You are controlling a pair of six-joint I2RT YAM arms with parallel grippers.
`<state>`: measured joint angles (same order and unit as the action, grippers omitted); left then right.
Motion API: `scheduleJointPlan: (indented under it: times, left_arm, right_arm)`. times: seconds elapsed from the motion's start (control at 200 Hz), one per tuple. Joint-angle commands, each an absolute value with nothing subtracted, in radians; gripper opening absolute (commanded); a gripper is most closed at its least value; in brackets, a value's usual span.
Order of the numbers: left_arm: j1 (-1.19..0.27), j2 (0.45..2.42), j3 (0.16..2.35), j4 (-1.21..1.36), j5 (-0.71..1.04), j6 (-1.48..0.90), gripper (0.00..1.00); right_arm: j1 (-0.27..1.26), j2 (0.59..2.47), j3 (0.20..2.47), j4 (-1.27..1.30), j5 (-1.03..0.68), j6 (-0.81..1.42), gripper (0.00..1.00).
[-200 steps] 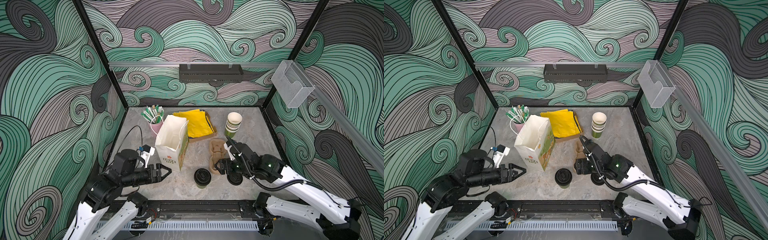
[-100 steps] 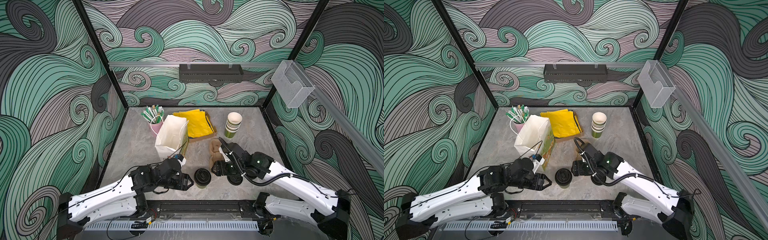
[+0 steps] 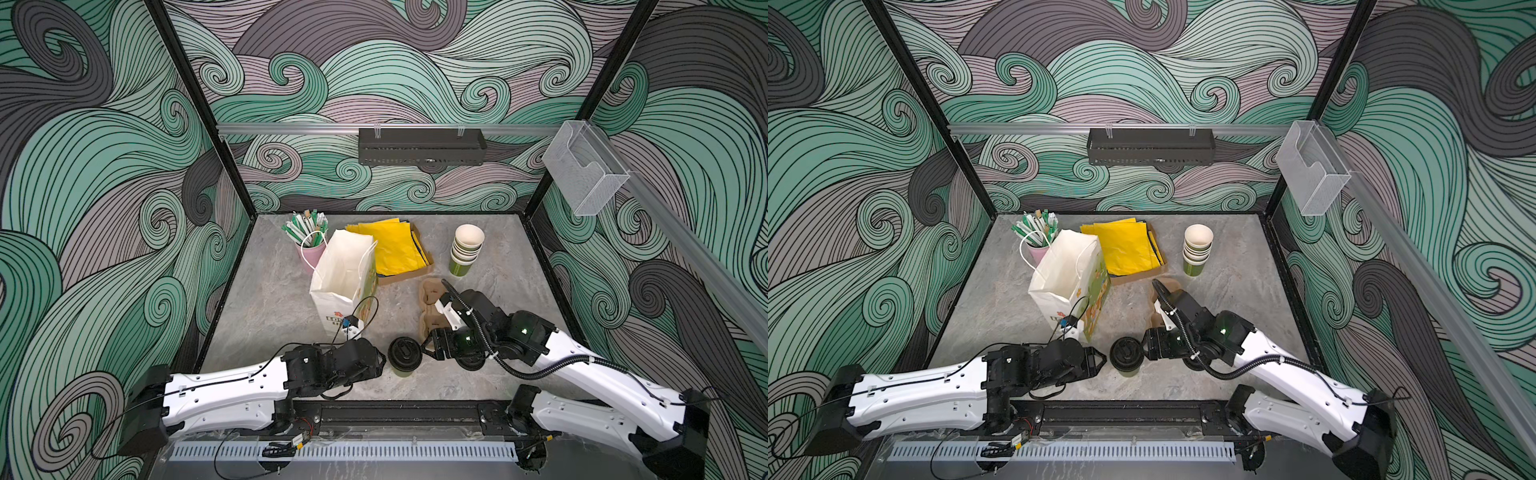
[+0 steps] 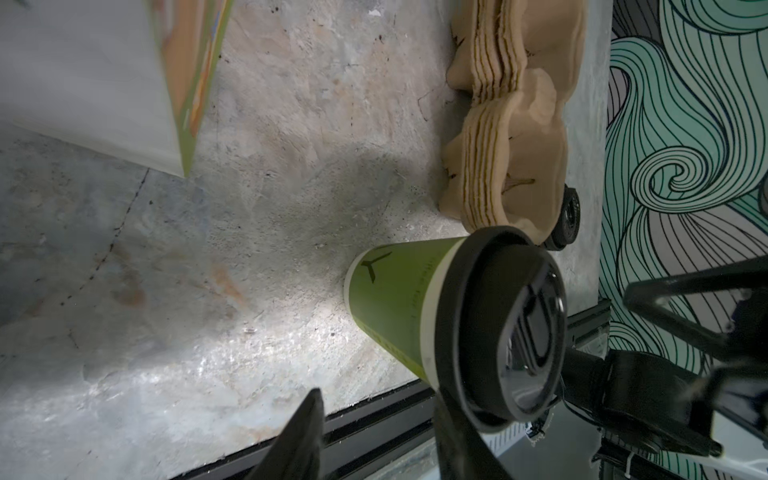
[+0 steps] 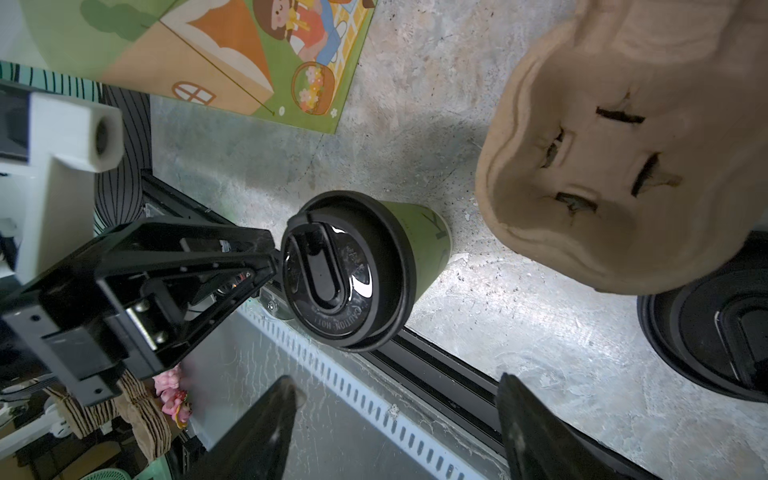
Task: Pack the takeout coffee
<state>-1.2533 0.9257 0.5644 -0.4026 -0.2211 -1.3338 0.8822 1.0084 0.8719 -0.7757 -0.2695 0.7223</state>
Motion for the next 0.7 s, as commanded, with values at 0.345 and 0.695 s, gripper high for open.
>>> scheduleJointPlan:
  times: [0.345, 0.695]
  left_arm:
    - [-1.259, 0.93, 0.549, -0.246, -0.229, -1.39, 0.44]
    - [-1.257, 0.956, 0.539, -0.239, -0.212, -1.417, 0.4]
  right_arm:
    - [0.879, 1.156, 0.883, -0.669, -0.343, 0.663, 0.79]
    - [0.879, 1.195, 0.87, -0.641, -0.381, 0.663, 0.78]
